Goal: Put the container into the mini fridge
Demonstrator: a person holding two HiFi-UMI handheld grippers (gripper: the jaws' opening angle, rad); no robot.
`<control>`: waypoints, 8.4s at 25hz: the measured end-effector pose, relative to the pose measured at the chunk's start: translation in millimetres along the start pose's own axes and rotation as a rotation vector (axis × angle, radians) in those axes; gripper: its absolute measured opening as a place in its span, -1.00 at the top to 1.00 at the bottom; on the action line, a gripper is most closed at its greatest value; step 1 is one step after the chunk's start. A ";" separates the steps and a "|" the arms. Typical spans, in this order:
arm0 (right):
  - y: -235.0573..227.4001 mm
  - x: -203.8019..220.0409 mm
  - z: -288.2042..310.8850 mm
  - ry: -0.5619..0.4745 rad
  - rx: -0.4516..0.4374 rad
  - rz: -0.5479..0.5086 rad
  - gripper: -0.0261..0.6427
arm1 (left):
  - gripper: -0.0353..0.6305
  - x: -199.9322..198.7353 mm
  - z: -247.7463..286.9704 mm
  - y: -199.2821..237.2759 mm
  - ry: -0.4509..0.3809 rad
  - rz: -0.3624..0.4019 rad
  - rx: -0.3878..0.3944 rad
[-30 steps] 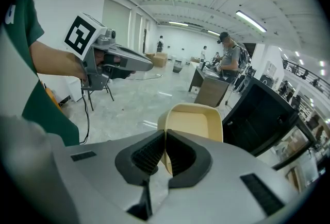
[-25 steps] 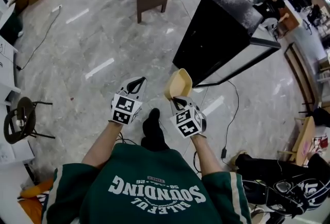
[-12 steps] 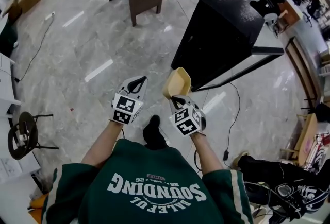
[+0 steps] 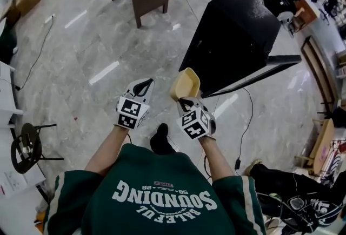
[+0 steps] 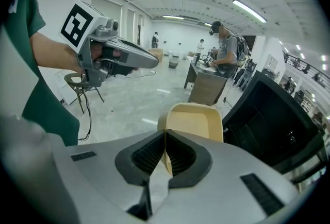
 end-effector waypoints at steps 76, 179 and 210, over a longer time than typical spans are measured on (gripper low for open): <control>-253.1 70.5 170.6 0.287 0.230 0.059 0.81 | 0.85 0.2 273.5 80.4 0.009 0.013 0.236; -406.1 156.0 243.4 0.448 0.417 0.022 0.80 | 0.85 83.7 280.0 93.1 0.152 -0.042 0.261; -403.9 142.6 228.5 0.435 0.425 0.030 0.80 | 0.85 74.9 267.7 92.6 0.141 -0.047 0.258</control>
Point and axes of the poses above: the fingertips, and each gripper's own axes: z forward along the fingers, y to its left, x out of its underside, the point moved 1 cm from there along -z, backward along the fingers, and after that the axes turned 1 degree about x, right-handed, at the moved point
